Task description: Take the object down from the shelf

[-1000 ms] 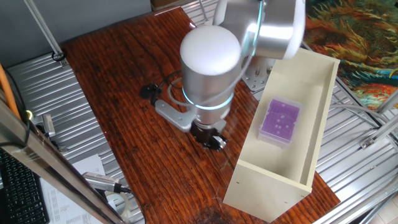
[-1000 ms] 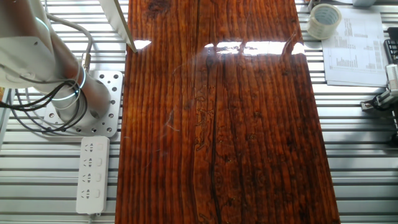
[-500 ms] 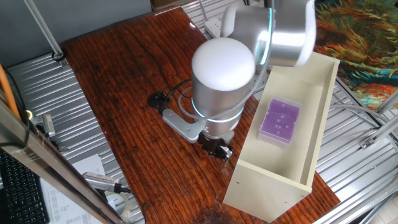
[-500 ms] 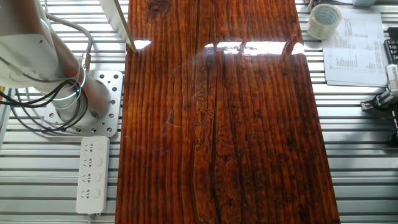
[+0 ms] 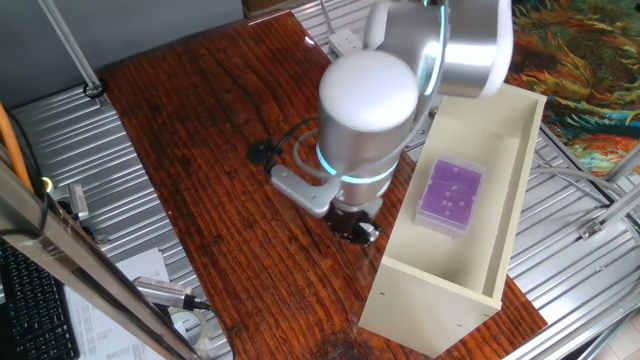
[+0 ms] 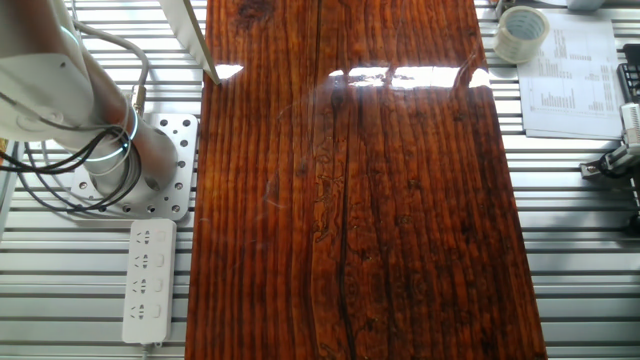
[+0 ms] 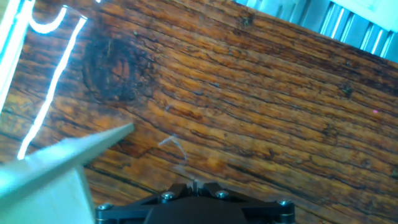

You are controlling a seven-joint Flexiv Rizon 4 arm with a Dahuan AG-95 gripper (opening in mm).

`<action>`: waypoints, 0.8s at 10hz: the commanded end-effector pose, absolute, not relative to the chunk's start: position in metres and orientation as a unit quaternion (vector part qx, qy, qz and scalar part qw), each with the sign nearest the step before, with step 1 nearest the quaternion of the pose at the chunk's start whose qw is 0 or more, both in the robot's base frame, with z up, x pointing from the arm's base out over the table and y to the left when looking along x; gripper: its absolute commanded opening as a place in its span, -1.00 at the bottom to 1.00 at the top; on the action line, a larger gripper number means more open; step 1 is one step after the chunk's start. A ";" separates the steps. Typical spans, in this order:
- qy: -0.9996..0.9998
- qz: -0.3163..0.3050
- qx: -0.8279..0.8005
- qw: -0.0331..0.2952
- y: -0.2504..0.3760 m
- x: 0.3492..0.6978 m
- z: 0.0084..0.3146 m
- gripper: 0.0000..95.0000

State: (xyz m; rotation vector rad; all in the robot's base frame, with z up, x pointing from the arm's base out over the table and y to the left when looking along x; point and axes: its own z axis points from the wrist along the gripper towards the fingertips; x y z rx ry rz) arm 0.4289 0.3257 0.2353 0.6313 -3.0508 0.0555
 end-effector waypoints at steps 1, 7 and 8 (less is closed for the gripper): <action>-0.978 0.017 0.208 0.015 0.330 0.425 0.241 -1.00; -0.970 0.014 0.241 -0.007 0.330 0.425 0.241 -1.00; -0.969 -0.002 0.245 -0.010 0.330 0.423 0.242 -1.00</action>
